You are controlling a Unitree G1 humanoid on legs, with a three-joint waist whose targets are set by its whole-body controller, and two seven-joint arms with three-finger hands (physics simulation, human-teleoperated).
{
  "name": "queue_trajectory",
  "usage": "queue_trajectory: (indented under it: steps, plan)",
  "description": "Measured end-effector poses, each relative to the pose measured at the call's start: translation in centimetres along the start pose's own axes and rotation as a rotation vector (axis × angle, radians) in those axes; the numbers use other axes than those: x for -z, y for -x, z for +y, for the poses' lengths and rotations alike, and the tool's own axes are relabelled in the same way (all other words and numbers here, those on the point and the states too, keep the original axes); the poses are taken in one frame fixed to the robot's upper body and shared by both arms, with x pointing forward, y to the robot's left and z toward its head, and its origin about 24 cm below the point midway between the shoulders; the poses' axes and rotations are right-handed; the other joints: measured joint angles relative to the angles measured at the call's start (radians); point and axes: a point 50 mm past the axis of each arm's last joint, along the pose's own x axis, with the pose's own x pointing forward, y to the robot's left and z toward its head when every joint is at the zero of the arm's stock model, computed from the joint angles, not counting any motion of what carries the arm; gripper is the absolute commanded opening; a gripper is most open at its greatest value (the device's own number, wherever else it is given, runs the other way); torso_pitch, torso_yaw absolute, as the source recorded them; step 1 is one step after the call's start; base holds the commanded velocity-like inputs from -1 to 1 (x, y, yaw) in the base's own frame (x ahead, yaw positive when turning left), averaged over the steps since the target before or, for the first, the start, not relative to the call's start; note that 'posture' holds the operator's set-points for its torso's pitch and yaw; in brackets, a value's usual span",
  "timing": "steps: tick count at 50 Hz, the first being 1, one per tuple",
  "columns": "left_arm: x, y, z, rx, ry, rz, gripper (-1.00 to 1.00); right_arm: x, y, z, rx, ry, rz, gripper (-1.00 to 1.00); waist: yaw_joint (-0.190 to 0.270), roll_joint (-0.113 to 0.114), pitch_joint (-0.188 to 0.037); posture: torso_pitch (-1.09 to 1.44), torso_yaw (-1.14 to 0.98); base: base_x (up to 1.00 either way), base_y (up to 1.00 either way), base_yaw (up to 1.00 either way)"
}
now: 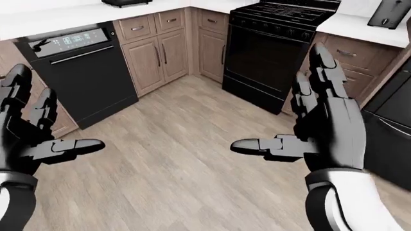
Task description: Navigate to the stove.
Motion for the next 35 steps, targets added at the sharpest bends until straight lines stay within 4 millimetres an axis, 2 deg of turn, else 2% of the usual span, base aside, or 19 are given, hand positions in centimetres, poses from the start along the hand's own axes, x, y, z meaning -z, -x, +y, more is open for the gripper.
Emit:
queue_trajectory:
  steps: [6, 8, 9, 10, 11, 13, 15, 17, 21, 23, 24, 25, 26, 28, 30, 35]
  plan:
    - [-0.7, 0.2, 0.1, 0.001, -0.001, -0.043, 1.00, -0.5, 0.1, 0.0, 0.004, -0.001, -0.036, 1.00, 0.023, -0.055, -0.005, 0.00, 0.00, 0.38, 0.00, 0.00]
    - [-0.7, 0.2, 0.1, 0.000, -0.001, -0.041, 1.00, -0.5, 0.0, 0.0, 0.006, 0.000, -0.034, 1.00, 0.019, -0.085, -0.010, 0.00, 0.00, 0.39, 0.00, 0.00]
    - [-0.5, 0.1, -0.1, 0.006, 0.006, -0.033, 1.00, -0.4, -0.1, -0.1, 0.013, -0.001, -0.029, 1.00, 0.010, -0.081, -0.001, 0.00, 0.00, 0.38, 0.00, 0.00]
    - [-0.2, 0.1, -0.3, 0.018, 0.011, -0.015, 1.00, -0.1, -0.1, -0.2, 0.022, -0.004, -0.012, 1.00, 0.002, -0.075, 0.019, 0.00, 0.00, 0.39, 0.00, 0.00]
    - [0.0, 0.1, -0.5, 0.032, 0.013, 0.001, 1.00, 0.1, -0.2, -0.4, 0.031, -0.001, 0.005, 1.00, -0.004, -0.083, 0.027, 0.00, 0.00, 0.39, 0.00, 0.00]
    - [0.1, 0.1, -0.6, 0.046, 0.011, 0.009, 1.00, 0.2, -0.2, -0.5, 0.037, 0.008, 0.014, 1.00, -0.014, -0.094, 0.018, 0.00, 0.00, 0.39, 0.00, 0.00]
    - [-0.2, 0.1, -0.5, 0.041, 0.009, -0.006, 1.00, -0.2, -0.1, -0.4, 0.034, 0.009, -0.008, 1.00, -0.017, -0.086, 0.006, 0.00, 0.00, 0.39, 0.00, 0.00]
    - [-0.7, 0.2, -0.4, 0.028, 0.008, -0.034, 1.00, -0.5, 0.0, -0.3, 0.029, 0.005, -0.033, 1.00, -0.021, -0.070, 0.002, 0.00, 0.00, 0.38, 0.00, 0.00]
    - [-1.0, 0.3, -0.5, 0.030, 0.006, -0.057, 1.00, -0.5, 0.0, -0.4, 0.030, 0.002, -0.035, 1.00, -0.036, -0.020, 0.003, 0.00, 0.00, 0.38, 0.00, 0.00]
    - [-0.8, 0.1, -0.5, 0.034, 0.005, -0.049, 1.00, -0.5, -0.2, -0.3, 0.031, -0.004, -0.031, 1.00, -0.030, 0.009, -0.001, 0.00, 0.00, 0.38, 0.00, 0.00]
    - [-0.6, 0.0, -0.3, 0.025, 0.005, -0.032, 1.00, -0.1, -0.2, -0.1, 0.021, -0.012, -0.013, 1.00, -0.021, -0.002, 0.011, 0.00, 0.00, 0.38, 0.00, 0.00]
    - [-0.3, 0.0, -0.2, 0.014, 0.005, -0.008, 1.00, 0.1, -0.2, 0.1, 0.008, -0.010, 0.007, 1.00, -0.015, 0.001, 0.022, 0.00, 0.00, 0.38, 0.00, 0.00]
    - [0.0, 0.0, 0.0, 0.003, 0.002, 0.008, 1.00, 0.3, -0.1, 0.2, -0.005, -0.005, 0.018, 1.00, -0.010, 0.007, 0.022, 0.00, 0.00, 0.39, 0.00, 0.00]
    - [0.0, -0.1, 0.0, -0.001, 0.000, 0.010, 1.00, 0.1, -0.1, 0.2, -0.008, 0.003, 0.014, 1.00, -0.003, 0.006, 0.009, 0.00, 0.00, 0.38, 0.00, 0.00]
    - [-0.3, 0.0, -0.1, 0.006, -0.001, -0.012, 1.00, -0.3, 0.0, 0.0, 0.004, 0.002, -0.009, 1.00, 0.002, -0.007, -0.003, 0.00, 0.00, 0.38, 0.00, 0.00]
    - [-0.5, 0.2, -0.2, 0.011, -0.002, -0.036, 1.00, -0.4, 0.0, 0.1, 0.003, -0.002, -0.032, 1.00, 0.022, -0.055, -0.003, 0.00, 0.00, 0.38, 0.00, 0.00]
